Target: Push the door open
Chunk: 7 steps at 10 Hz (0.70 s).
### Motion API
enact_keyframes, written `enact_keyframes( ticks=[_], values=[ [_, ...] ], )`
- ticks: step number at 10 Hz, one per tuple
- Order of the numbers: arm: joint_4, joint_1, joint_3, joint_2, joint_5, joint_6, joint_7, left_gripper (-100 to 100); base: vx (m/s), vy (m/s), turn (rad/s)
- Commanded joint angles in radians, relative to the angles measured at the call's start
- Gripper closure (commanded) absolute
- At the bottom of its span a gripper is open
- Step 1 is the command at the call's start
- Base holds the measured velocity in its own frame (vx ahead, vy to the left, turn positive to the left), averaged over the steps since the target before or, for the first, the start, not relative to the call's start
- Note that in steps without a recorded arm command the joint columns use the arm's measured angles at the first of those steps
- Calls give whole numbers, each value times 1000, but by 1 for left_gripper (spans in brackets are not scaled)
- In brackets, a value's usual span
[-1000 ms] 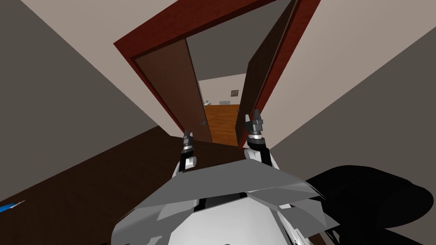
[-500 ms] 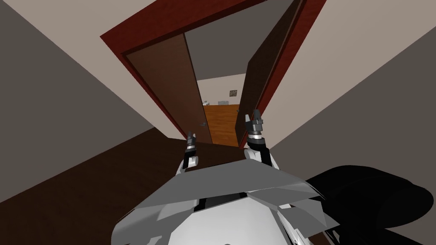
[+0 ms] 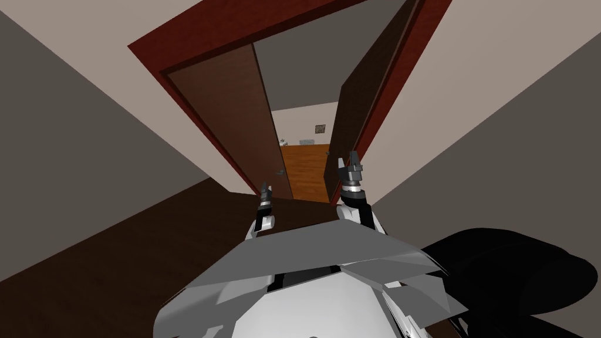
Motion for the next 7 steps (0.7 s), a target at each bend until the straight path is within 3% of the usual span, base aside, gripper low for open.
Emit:
enact_keyframes(
  ticks=[1, 4, 6, 7],
  values=[
    [50, -25, -7, -1, 0, -13, 3, -100, 56, 79, -75],
    [108, -42, -11, 0, 0, -22, 6, -100, 47, 60, -40],
    [185, -76, -18, 1, 1, -41, 12, -100, 60, 57, -66],
    [193, -76, -18, 1, 1, -41, 12, -100, 48, 60, -39]
  ],
)
